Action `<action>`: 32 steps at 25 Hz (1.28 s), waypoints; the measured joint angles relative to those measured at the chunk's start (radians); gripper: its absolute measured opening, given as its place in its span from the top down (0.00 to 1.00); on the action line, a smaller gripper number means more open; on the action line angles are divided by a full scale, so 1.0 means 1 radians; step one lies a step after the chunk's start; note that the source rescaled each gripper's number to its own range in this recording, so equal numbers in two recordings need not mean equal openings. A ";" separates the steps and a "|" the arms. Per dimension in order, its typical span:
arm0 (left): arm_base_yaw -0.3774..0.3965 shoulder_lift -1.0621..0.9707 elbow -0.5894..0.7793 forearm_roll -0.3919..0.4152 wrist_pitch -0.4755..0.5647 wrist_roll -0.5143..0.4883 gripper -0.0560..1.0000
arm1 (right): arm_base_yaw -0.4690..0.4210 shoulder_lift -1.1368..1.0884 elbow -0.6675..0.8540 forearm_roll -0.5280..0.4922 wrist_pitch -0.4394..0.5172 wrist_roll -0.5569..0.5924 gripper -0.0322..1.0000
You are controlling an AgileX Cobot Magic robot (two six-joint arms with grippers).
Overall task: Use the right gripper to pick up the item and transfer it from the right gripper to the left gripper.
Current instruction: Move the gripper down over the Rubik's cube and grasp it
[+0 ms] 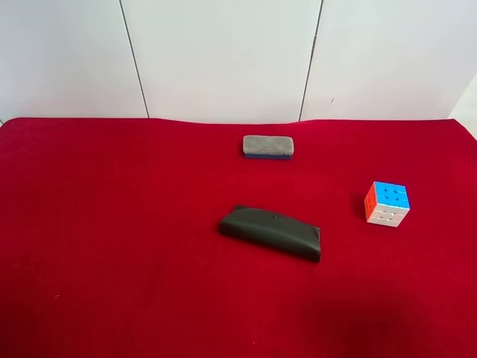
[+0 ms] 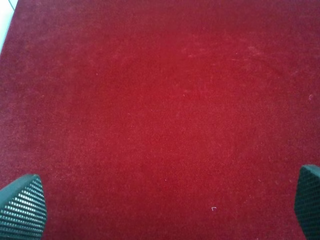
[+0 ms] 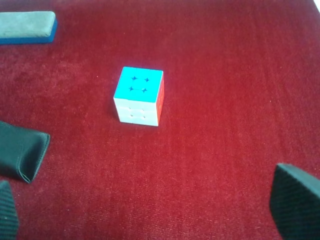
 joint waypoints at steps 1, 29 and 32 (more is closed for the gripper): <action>0.000 0.000 0.000 0.000 0.000 0.000 0.00 | 0.000 0.000 0.000 0.000 0.000 0.000 0.00; 0.000 0.000 0.000 0.000 0.000 0.000 0.00 | 0.000 0.000 0.000 0.000 0.000 0.000 0.00; 0.000 0.000 0.000 0.000 0.000 0.000 0.00 | 0.000 0.000 0.000 0.000 0.000 0.000 0.00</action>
